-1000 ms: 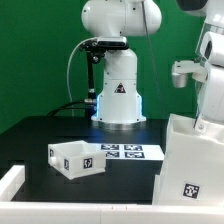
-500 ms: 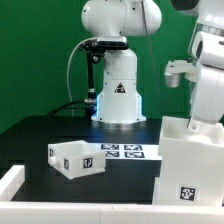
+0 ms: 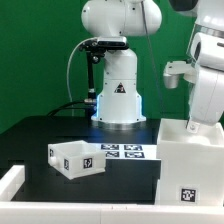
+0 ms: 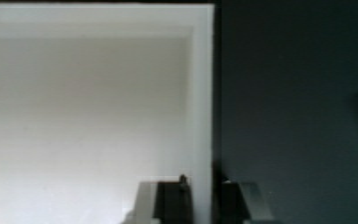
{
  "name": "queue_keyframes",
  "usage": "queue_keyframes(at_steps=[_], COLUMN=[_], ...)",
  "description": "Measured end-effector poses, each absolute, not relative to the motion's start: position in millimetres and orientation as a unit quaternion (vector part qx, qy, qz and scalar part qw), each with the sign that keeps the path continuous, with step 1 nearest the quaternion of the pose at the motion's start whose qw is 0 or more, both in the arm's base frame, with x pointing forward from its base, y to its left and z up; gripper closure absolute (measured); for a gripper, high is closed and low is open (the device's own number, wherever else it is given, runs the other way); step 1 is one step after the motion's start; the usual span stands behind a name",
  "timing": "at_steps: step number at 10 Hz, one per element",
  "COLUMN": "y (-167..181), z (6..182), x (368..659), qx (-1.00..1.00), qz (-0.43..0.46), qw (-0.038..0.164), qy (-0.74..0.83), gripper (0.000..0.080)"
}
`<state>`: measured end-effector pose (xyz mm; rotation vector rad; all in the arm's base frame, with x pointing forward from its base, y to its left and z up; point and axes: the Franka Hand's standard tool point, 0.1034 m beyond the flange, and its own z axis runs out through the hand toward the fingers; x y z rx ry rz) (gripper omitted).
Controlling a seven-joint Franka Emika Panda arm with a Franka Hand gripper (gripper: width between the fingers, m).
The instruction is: Assemble drawer
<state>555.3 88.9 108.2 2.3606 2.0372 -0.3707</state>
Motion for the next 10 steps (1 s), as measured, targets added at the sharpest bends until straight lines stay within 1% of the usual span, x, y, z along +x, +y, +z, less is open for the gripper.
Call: queue_keyframes(at_steps=[1,3,8,10], y=[89.3,94.8,96.0,98.4], z=[103.2,102.8,103.4,105.9], x=[552.4,552.8,553.8,554.9], qx=[0.743,0.736,0.732,0.739], qz=[-0.113,-0.108,-0.115,-0.115], qw=[-0.001,0.0,-0.003,0.005], qy=[0.66,0.668,0.671,0.663], gripper=[0.0761,0.0758,0.0757,0.0757])
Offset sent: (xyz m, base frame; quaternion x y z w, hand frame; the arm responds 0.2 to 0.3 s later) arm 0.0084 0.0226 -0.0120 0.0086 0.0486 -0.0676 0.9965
